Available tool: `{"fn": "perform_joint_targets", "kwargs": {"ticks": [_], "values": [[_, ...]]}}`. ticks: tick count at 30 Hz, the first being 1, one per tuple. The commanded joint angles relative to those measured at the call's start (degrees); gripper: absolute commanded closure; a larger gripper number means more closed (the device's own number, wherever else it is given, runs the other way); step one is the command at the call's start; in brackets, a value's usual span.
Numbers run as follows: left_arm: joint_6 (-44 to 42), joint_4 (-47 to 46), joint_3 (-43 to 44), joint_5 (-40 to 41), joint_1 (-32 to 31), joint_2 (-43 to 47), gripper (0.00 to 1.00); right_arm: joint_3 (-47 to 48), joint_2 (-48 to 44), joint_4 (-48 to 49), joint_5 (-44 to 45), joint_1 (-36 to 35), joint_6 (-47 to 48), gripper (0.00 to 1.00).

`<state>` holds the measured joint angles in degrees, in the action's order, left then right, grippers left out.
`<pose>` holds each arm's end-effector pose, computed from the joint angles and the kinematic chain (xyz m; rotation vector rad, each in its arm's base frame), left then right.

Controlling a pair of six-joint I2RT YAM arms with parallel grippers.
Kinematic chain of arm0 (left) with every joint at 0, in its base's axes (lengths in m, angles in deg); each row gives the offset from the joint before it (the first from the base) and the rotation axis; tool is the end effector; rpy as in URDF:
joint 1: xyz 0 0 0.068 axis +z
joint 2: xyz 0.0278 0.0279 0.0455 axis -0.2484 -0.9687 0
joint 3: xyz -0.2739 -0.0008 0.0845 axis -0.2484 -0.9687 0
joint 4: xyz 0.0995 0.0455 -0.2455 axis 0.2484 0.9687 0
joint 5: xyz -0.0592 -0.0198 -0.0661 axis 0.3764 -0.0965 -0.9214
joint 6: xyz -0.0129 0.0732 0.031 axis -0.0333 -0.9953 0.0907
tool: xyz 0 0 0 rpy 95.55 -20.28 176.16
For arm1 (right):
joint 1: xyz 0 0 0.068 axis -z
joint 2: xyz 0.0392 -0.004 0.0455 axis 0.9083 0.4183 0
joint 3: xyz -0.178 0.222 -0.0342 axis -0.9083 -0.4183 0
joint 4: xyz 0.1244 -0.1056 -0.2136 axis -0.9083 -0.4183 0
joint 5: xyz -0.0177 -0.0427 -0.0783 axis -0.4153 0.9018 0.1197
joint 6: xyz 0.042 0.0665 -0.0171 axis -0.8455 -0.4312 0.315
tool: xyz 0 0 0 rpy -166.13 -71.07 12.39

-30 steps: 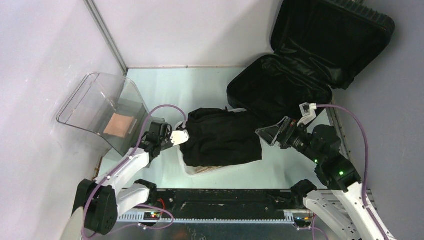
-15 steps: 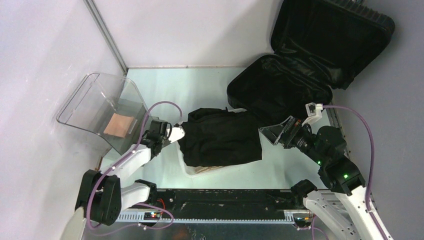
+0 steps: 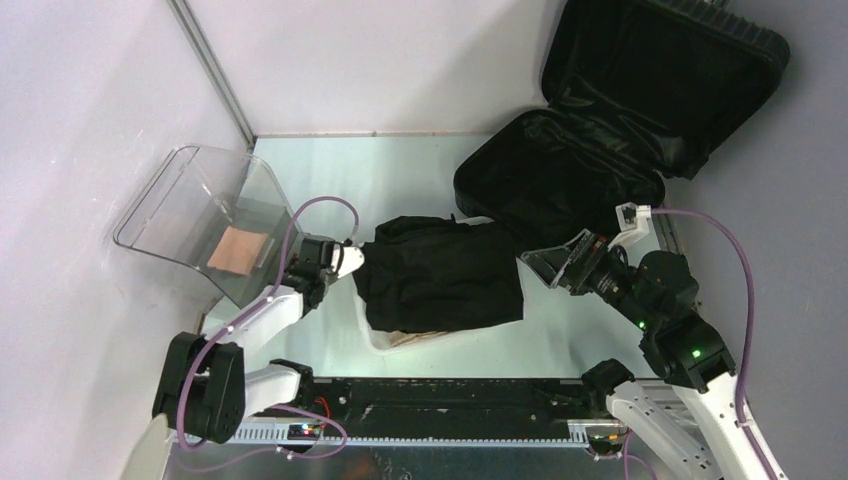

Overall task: Open, take out, and arrange the luggage
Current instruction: Close the drawer in the storage box.

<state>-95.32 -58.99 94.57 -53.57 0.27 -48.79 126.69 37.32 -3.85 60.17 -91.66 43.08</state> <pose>0.2283 -0.0294 0.1490 1.1545 2.2568 0.7419 0.1143 0.0719 0.3713 0.1435 1.8873 1.0474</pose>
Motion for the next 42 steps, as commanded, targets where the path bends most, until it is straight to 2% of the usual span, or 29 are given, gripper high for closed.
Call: {"fn": "perform_joint_targets", "kwargs": {"ticks": [1,10,13,19,25,29,32,36,42], "values": [[0.8,-1.8,1.2,7.9,0.8,-1.5,1.0,1.9,-1.4,2.0,0.8,0.4,-0.1,0.13],[1.8,-5.6,1.4,11.6,1.0,-2.3,1.0,3.7,-0.4,-3.4,4.1,0.5,-0.7,0.12],[3.4,-3.8,2.7,6.0,0.8,-0.2,1.0,3.8,-0.7,-3.1,4.4,0.5,-0.5,0.12],[11.6,3.2,5.9,-5.0,0.3,7.3,1.0,3.8,-0.2,-3.1,4.1,0.5,-0.3,0.11],[17.3,4.5,6.7,-3.2,0.3,8.7,1.0,3.8,0.0,-2.7,3.8,0.5,-0.9,0.11],[21.5,5.0,8.3,-0.7,0.3,7.0,1.0,3.8,-0.6,-3.1,3.9,0.5,-1.4,0.11],[28.4,7.0,12.3,3.0,0.8,3.1,1.0,3.8,-0.9,-3.6,4.1,0.5,-1.5,0.11],[33.3,11.2,17.5,0.8,1.6,-3.2,1.0,3.8,-1.4,-4.0,4.0,0.5,-1.5,0.11],[36.2,8.2,16.2,-0.2,1.6,-5.1,1.0,3.8,-2.6,-5.0,4.9,0.5,-1.1,0.11]]}}
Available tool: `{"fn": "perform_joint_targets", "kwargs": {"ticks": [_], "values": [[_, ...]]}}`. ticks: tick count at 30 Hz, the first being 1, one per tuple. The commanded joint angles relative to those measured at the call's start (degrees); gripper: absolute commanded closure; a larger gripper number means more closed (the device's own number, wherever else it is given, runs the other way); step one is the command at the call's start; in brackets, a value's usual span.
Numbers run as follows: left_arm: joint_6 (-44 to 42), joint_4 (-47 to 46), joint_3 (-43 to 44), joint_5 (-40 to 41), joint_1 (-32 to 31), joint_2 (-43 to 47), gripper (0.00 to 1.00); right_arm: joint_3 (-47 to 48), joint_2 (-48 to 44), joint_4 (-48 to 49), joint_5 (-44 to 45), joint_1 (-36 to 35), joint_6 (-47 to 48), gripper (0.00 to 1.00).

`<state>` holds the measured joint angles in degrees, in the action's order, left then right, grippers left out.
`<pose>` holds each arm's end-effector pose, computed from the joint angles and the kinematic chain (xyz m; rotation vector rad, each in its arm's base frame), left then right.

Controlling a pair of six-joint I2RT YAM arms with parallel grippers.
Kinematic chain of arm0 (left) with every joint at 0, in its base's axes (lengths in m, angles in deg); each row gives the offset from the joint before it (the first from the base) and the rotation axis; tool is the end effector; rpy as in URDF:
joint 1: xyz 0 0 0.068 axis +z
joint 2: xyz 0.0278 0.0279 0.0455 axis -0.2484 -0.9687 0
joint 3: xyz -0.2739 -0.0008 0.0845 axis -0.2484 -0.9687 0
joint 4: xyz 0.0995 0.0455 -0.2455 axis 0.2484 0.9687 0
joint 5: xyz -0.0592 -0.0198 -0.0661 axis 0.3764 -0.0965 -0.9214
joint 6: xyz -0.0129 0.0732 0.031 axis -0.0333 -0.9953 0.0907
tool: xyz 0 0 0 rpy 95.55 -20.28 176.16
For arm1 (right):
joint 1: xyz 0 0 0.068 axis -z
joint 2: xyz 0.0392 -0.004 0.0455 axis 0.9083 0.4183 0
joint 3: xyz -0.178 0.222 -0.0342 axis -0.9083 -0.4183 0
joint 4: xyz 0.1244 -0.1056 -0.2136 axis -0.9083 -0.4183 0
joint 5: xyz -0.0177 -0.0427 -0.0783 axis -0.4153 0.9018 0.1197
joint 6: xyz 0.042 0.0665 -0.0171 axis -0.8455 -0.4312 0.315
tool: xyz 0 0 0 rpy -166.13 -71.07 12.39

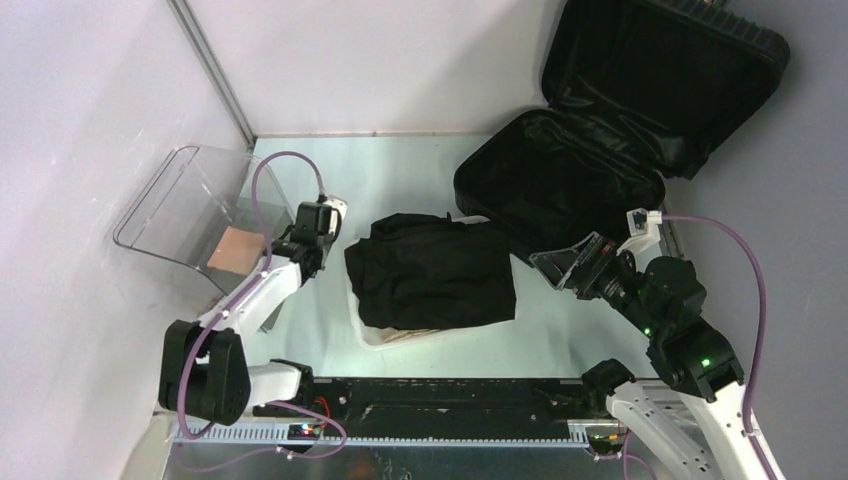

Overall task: Open, take out, and arrange the luggage
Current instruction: Close the drawer in the storage box.

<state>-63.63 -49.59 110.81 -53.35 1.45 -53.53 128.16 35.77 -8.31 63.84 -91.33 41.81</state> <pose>0.2704 -0.0340 0.2097 0.4359 2.3800 0.5197 0.1061 0.0622 0.3723 0.2239 1.8970 0.9954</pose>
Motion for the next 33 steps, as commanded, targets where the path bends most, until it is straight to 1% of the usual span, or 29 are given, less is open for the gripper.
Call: {"fn": "perform_joint_targets", "kwargs": {"ticks": [1,6,17,21,33], "values": [[3.7,-1.3,-0.2,0.0,0.4,-0.6,1.0,2.3,-1.3,-0.8,1.5,0.2,0.3,0.11],[0.7,-1.2,-0.5,3.1,0.6,-3.9,1.0,2.3,-0.8,-1.0,1.5,0.1,0.6,0.1],[-0.4,-3.6,-2.1,7.0,2.5,-9.6,1.0,1.2,-0.9,-0.4,1.7,0.2,0.8,0.09],[-0.4,-3.9,-1.9,9.7,2.6,-12.1,1.0,1.1,-1.0,0.0,1.8,0.2,0.9,0.09],[-3.0,-7.1,-1.7,17.0,2.8,-15.7,1.0,1.1,-1.8,0.1,2.4,0.4,1.4,0.09]]}}
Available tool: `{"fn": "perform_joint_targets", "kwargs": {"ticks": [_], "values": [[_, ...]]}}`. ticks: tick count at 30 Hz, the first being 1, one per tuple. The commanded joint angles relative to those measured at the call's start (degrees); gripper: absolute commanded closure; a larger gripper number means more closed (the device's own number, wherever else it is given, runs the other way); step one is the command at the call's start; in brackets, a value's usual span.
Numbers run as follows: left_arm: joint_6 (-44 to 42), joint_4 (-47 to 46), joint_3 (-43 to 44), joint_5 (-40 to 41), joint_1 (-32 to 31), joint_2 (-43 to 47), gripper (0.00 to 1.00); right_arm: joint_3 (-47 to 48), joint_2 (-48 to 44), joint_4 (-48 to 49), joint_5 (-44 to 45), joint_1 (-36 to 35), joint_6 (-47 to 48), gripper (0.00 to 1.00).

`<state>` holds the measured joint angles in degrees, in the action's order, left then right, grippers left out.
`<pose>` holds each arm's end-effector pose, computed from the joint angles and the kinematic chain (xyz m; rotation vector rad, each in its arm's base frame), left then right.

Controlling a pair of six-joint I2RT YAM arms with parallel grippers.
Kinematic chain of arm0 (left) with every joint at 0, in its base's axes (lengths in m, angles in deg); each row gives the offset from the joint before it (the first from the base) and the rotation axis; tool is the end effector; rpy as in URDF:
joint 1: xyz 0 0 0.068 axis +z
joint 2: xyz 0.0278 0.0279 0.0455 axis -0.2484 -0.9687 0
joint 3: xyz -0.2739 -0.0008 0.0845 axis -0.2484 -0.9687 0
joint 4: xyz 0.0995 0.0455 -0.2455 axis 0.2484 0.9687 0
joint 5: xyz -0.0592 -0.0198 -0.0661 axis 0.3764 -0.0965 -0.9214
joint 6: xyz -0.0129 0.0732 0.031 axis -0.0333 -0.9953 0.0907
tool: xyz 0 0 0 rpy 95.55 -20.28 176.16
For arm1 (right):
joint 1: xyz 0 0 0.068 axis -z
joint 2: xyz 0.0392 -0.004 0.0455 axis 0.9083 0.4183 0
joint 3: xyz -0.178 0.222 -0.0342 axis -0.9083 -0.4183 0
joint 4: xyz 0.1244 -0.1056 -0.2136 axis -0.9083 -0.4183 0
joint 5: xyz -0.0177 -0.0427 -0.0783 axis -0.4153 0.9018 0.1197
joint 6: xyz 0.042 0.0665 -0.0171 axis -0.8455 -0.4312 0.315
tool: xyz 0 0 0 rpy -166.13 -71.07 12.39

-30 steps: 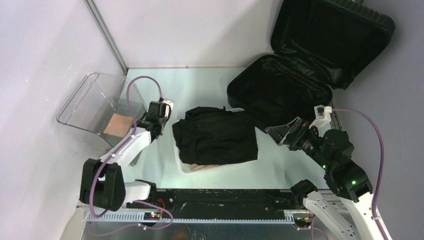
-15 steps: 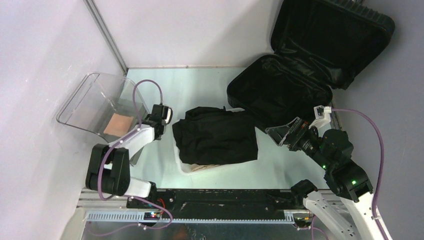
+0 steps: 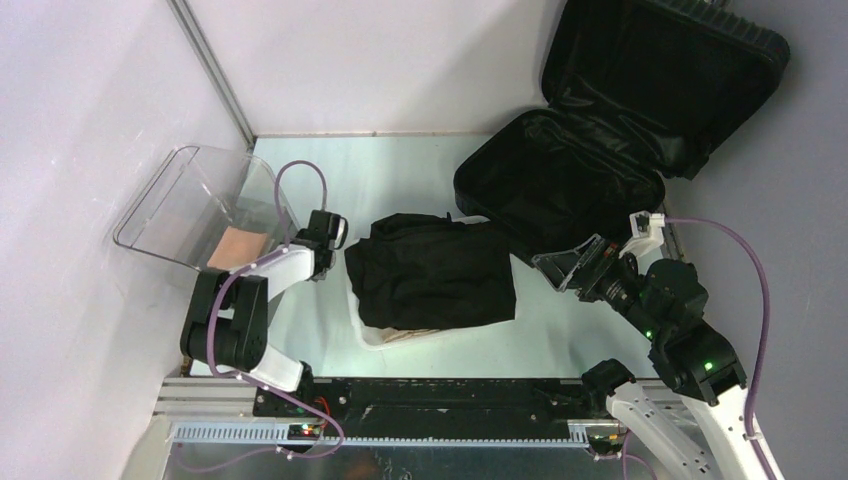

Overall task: Open, take out, and arrange the luggage
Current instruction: Close the drawer in the storage box.

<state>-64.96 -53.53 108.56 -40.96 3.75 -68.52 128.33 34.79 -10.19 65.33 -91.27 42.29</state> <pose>0.2854 -0.0124 0.1410 0.4435 2.5618 0.8666 0.1019 0.0580 0.3704 0.2386 1.9020 0.9621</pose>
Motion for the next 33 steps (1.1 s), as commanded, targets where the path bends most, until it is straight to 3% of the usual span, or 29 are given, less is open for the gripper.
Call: {"fn": "perform_joint_targets", "kwargs": {"ticks": [1,16,24,28,33], "values": [[-1.8,-3.3,0.7,4.9,0.5,-1.2,1.0,0.9,-1.0,1.9,1.1,0.3,0.8,0.09],[-3.0,-5.4,3.4,6.4,0.1,-1.9,1.0,1.0,-2.3,1.4,2.6,0.3,1.4,0.1],[-0.5,-0.4,5.1,2.8,-2.9,8.7,1.0,1.0,-1.7,-0.5,3.3,0.3,4.2,0.1],[2.7,5.8,9.1,-4.0,-4.2,15.1,0.99,1.0,-0.6,-1.4,3.4,0.4,5.6,0.1],[5.5,12.3,14.4,-12.4,-6.0,21.7,0.89,1.1,1.7,-2.9,3.8,0.4,6.2,0.1]]}}
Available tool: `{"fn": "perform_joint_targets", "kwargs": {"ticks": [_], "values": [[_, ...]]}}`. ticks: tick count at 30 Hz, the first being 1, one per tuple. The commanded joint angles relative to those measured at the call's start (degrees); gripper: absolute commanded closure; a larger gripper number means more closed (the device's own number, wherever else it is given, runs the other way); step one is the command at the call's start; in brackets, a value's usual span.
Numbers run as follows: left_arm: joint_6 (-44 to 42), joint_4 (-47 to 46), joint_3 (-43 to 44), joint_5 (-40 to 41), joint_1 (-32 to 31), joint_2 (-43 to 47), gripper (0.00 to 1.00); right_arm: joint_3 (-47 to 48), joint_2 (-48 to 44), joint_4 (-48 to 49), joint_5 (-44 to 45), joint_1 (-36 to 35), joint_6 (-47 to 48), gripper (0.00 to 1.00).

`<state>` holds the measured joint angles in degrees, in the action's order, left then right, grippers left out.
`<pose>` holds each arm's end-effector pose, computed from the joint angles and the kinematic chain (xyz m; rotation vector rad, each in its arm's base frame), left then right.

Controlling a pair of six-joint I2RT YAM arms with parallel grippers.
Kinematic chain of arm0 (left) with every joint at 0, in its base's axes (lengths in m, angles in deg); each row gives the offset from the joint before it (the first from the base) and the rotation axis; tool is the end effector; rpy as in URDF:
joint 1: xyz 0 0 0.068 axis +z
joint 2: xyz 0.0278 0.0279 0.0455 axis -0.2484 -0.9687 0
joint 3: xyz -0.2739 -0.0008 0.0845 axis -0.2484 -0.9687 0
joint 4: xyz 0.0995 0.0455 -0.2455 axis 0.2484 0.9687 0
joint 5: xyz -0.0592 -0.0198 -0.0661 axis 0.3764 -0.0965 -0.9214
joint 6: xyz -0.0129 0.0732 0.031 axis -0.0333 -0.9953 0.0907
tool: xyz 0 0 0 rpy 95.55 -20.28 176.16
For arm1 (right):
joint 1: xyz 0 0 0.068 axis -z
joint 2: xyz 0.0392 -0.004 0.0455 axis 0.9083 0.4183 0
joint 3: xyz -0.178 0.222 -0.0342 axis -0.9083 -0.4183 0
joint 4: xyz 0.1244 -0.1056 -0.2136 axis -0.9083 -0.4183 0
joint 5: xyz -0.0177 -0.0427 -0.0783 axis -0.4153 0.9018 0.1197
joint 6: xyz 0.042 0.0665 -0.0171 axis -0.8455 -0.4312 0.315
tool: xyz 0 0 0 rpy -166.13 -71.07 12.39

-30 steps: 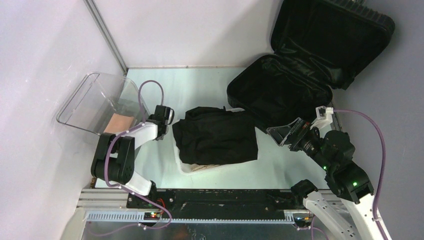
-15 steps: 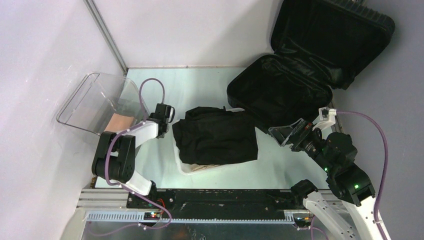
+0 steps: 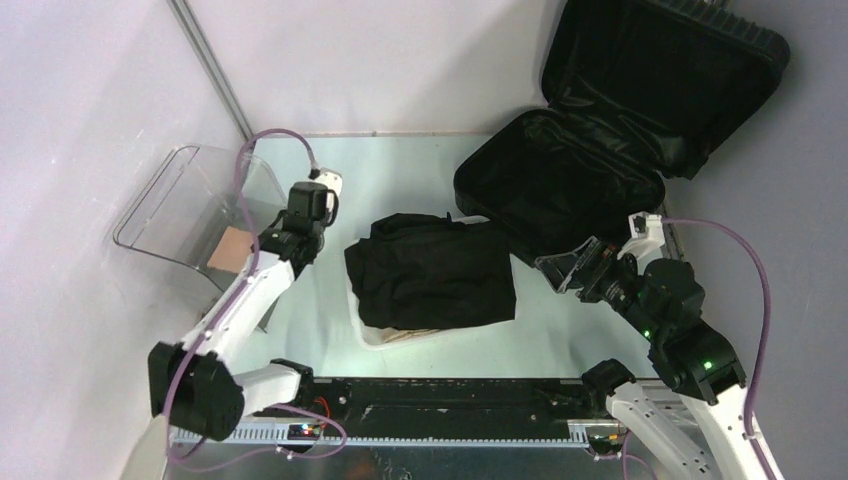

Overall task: Open, take out, and arrange the luggage
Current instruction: Close the drawer in the storage box, then reset both arms

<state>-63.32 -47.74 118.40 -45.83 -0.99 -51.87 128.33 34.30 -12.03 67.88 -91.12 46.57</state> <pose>0.2794 -0.0399 0.2635 0.3492 2.2417 0.6231 0.1007 0.0536 0.3667 0.2049 1.9098 0.8629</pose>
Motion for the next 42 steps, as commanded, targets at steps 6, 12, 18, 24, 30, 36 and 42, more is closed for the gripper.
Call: {"fn": "perform_joint_targets", "kwargs": {"ticks": [6,12,18,24,30,36,42], "values": [[8.2,11.5,11.6,-20.6,-2.7,13.5,0.63,5.0,6.6,-4.7,3.5,0.3,5.5,0.1],[12.4,11.4,15.1,-30.8,-3.1,19.2,0.01,10.8,10.9,-6.4,3.4,0.4,13.2,0.1],[17.0,11.9,16.9,-35.0,-3.1,23.4,0.0,14.6,14.1,-7.4,3.3,0.3,15.5,0.12],[19.8,14.5,23.6,-31.8,-3.8,26.5,0.0,26.1,17.3,-11.9,6.5,0.4,20.9,0.1],[24.6,15.7,28.9,-34.8,-4.1,26.1,0.0,37.1,19.5,-13.3,5.2,0.4,23.1,0.01],[26.9,15.4,31.0,-36.2,-4.5,28.0,0.0,37.0,16.7,-11.1,2.7,0.4,18.9,0.01],[31.3,15.0,28.6,-38.3,-5.3,30.9,0.0,34.7,13.7,-12.6,5.7,0.4,16.3,0.0]]}}
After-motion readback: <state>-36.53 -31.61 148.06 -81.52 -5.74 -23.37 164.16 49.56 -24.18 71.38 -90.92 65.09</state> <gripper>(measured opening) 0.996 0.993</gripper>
